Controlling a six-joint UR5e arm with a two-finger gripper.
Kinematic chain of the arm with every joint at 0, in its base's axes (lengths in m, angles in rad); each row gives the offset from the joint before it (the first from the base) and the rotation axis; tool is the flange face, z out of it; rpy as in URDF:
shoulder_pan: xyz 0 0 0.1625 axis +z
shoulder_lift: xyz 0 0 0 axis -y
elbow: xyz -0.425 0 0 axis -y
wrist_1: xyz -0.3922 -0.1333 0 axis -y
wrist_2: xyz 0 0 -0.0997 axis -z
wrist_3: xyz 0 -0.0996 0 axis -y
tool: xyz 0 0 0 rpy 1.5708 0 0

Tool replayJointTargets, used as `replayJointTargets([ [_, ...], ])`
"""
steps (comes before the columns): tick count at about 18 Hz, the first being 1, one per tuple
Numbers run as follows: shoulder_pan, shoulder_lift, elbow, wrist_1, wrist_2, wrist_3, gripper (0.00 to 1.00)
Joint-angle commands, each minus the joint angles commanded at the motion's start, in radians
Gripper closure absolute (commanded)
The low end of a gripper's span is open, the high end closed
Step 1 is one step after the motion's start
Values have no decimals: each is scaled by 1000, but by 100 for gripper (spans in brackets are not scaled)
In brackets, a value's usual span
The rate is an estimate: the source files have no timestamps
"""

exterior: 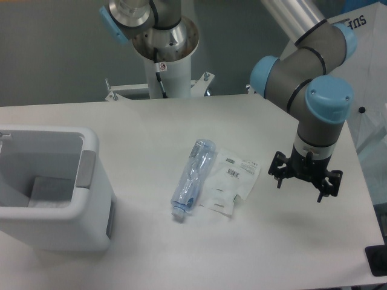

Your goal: Place the trash in the trash can

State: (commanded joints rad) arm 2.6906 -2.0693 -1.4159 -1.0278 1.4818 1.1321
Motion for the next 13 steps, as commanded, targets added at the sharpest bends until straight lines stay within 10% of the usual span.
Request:
replayJointTargets([
  [13,8,-5,-31,18,15,-9,0],
])
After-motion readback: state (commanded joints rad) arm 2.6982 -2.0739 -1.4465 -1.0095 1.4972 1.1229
